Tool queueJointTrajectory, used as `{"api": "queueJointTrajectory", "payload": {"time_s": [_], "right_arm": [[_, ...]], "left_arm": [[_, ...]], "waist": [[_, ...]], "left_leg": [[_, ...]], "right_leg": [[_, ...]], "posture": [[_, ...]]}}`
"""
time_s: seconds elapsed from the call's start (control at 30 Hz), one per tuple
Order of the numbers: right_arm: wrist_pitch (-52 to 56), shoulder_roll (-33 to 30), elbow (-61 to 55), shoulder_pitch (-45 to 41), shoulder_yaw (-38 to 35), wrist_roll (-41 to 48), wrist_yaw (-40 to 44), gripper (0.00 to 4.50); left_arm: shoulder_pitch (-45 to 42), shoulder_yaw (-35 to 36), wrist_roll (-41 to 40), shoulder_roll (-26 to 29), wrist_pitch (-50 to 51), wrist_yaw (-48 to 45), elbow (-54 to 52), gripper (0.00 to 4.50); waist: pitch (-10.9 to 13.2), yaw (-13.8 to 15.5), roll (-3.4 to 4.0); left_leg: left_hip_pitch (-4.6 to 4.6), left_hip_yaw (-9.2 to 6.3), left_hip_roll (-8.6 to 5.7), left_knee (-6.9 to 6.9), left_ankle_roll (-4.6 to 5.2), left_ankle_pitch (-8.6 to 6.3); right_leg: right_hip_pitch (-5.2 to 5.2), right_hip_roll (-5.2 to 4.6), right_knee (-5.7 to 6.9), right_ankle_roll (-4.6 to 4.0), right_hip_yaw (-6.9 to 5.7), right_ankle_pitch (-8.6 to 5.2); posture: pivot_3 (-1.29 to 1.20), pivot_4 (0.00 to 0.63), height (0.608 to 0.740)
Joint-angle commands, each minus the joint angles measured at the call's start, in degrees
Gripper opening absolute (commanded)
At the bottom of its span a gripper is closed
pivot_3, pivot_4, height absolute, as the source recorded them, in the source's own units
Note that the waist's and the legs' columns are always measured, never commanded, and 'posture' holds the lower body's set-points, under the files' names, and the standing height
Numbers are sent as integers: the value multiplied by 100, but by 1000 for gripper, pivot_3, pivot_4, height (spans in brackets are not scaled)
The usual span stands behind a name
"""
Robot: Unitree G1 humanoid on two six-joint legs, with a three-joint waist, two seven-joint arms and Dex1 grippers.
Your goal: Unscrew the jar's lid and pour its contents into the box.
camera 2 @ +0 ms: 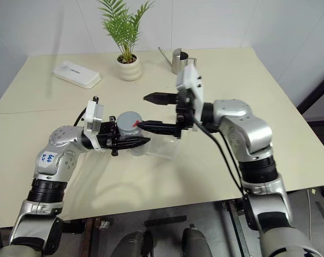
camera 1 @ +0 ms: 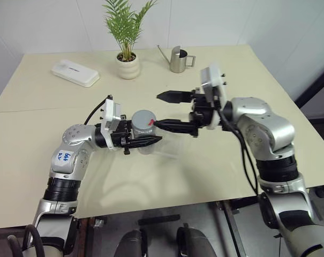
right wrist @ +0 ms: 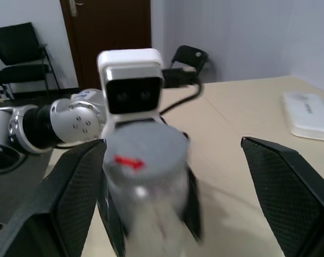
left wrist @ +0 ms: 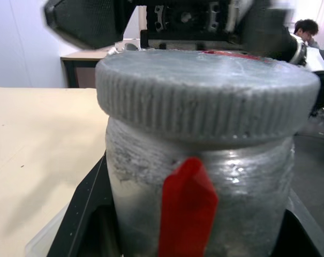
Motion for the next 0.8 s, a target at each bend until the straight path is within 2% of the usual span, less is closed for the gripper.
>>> {"api": "queueJointTrajectory", "payload": {"time_s": [0.03,0.23,0.43,0.8], "right_arm": [[10,172,-190,-204,171,-147,-260,4233],[-89,314,-16,-266,335,-423,-434,4233],[-201,216,153,-279,189,-517,-394,4233],[-771,-764,757,-192,-379,-491,235,4233]], "left_arm": [[-89,17,7,10,-62,2,-105,2010],[-91,10,2,-6,-43,6,-112,2010],[-64,16,-16,6,-35,10,-136,2010],[-44,37,-18,17,-42,28,-162,2010]], "waist": [[0,7,0],[0,0,0],[0,-1,0],[0,6,0]], "left_leg": [[-1,-1,0,0,0,0],[-2,-1,-12,0,7,-4],[-2,-2,-10,-3,6,-4],[-2,-1,-12,-1,8,-5]], "right_leg": [[-1,0,0,0,-1,0],[-1,1,1,0,-2,0],[-1,3,0,0,-3,0],[0,4,0,1,-4,0]], "posture": [[0,150,740],[0,150,740],[0,150,740],[0,150,740]]}}
